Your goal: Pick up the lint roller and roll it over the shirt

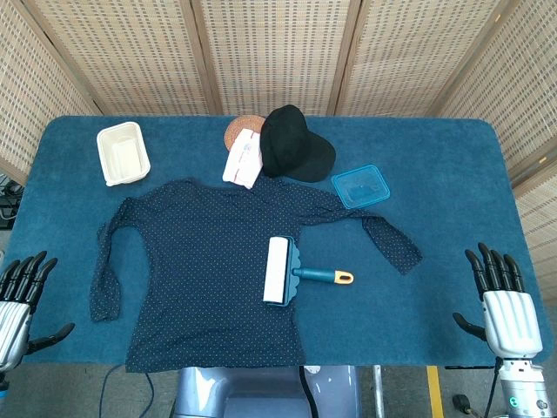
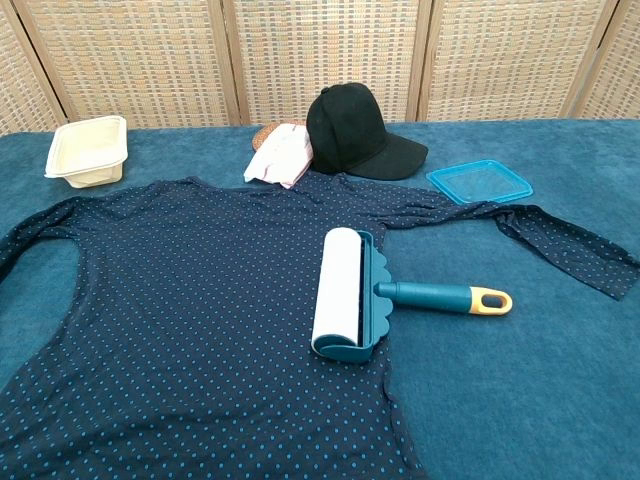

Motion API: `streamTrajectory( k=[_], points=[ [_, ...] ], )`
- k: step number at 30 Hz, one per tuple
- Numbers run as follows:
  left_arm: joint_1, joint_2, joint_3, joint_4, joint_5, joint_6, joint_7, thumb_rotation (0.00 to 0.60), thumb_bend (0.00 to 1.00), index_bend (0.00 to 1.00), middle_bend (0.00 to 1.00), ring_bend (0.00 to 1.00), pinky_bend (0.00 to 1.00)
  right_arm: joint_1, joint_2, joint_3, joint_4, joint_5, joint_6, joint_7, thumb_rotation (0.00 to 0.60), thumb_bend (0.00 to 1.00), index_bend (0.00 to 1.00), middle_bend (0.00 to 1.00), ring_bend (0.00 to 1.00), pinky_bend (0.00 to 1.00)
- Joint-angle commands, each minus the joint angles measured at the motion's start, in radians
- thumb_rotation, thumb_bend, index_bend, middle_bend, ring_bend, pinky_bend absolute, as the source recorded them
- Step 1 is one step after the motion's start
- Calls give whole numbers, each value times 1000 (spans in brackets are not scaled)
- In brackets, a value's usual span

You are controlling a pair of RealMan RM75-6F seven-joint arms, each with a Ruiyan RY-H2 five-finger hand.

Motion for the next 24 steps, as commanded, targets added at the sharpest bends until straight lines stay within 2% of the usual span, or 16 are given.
streamTrajectory(
  k=[1,5,9,11,12,13,14,15,16,18,19,20,24],
  points=[
    [0,0,0,-1,2,2,2,600,0,0,0,0,0,0,0,-1,-1,-3,-1,1,600,0,0,0,0,0],
    [-2,2,-2,-5,-2,-4,1,600,0,0,0,0,0,5,-3,-4,3,-1,-13,8,600,0,0,0,0,0],
    [-10,4,-11,-10,-24,-19,-3,600,0,0,0,0,0,49,-27,8,11,25,-86,-19,600,0,0,7,0,0],
    [-19,3,-19,-12,-45,-40,-2,600,0,0,0,0,0,96,-48,39,16,48,-135,-90,600,0,0,126,95,0],
    [-23,3,-22,-13,-53,-48,-1,600,0,0,0,0,0,118,-57,53,13,64,-157,-124,600,0,0,318,291,25],
    [-27,3,-25,-15,-62,-56,3,600,0,0,0,0,0,149,-64,69,5,81,-194,-161,600,0,0,480,478,115],
    [-31,3,-28,-17,-69,-63,6,600,0,0,0,0,0,172,-68,83,-6,108,-226,-192,600,0,0,605,624,232],
    [-33,2,-30,-18,-74,-67,7,600,0,0,0,0,0,190,-71,91,-14,124,-250,-215,600,0,0,759,800,464],
    [-35,1,-32,-18,-81,-73,10,600,0,0,0,0,0,220,-75,105,-27,158,-293,-252,600,0,0,863,912,702],
    [-41,-3,-35,-18,-99,-91,18,600,0,0,0,0,0,302,-78,137,-77,300,-428,-336,600,0,0,948,988,922],
    [-46,-4,-38,-18,-112,-102,20,600,0,0,0,0,0,367,-94,158,-91,404,-502,-414,600,0,0,967,998,966],
    [-48,-5,-41,-18,-120,-107,20,600,0,0,0,0,0,403,-109,170,-94,471,-523,-466,600,0,0,983,1000,997],
    [-55,-5,-50,-16,-146,-122,16,600,0,0,0,0,0,513,-203,198,-80,691,-522,-596,600,0,0,1000,1000,1000]
  ],
)
